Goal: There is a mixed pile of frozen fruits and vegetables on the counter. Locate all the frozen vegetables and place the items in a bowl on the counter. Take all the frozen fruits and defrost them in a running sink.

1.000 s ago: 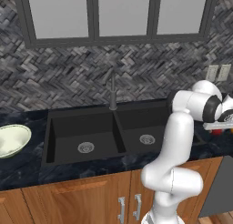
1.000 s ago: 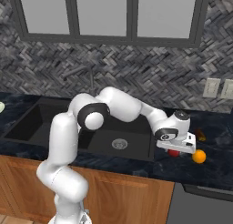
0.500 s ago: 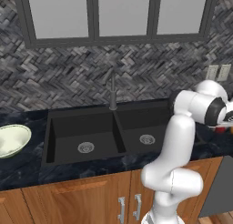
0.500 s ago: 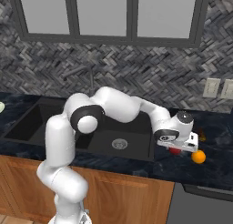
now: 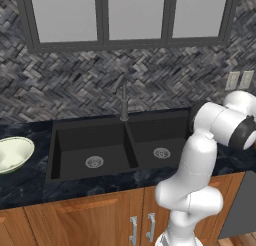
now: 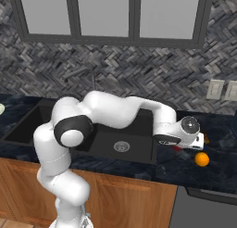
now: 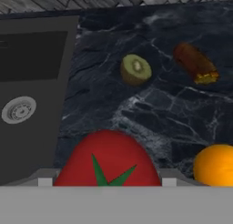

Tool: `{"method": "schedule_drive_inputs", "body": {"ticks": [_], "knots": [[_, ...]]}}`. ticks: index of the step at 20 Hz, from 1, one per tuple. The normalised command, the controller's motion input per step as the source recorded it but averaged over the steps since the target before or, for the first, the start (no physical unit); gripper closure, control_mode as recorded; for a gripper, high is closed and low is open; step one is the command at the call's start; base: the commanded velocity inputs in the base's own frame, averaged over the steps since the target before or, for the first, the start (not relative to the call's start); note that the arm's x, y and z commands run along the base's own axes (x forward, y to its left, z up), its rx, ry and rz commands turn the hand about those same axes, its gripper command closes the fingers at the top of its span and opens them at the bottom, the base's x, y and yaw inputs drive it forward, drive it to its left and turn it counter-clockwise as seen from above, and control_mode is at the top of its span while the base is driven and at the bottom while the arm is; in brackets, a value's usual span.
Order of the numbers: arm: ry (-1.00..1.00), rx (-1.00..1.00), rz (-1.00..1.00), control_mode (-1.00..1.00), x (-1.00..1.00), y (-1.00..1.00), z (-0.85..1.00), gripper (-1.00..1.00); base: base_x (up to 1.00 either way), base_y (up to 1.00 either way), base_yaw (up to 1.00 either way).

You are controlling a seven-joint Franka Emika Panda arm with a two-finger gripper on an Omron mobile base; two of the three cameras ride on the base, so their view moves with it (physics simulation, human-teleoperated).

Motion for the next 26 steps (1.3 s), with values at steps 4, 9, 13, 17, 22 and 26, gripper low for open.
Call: {"method": "schedule_drive_inputs", "body": {"ticks": [4, 9, 13, 17, 22, 26], "knots": [[-0.1, 0.0, 0.02, -1.0, -0.01, 0.07, 0.61, 1.0, 0.0, 0.0, 0.0], [-0.08, 0.0, 0.01, -1.0, 0.0, 0.21, 0.54, 1.0, 0.0, 0.0, 0.0], [-0.08, 0.0, 0.01, -1.0, -0.05, 0.23, 0.46, 1.0, 0.0, 0.0, 0.0], [-0.07, -0.03, 0.0, -1.0, -0.1, 0.25, 0.45, 1.0, 0.0, 0.0, 0.0], [-0.03, -0.03, -0.01, -1.0, -0.03, 0.02, 0.17, 1.0, 0.0, 0.0, 0.0], [0.01, -0.06, -0.14, -1.0, 0.0, 0.16, 0.2, 1.0, 0.0, 0.0, 0.0]]}}
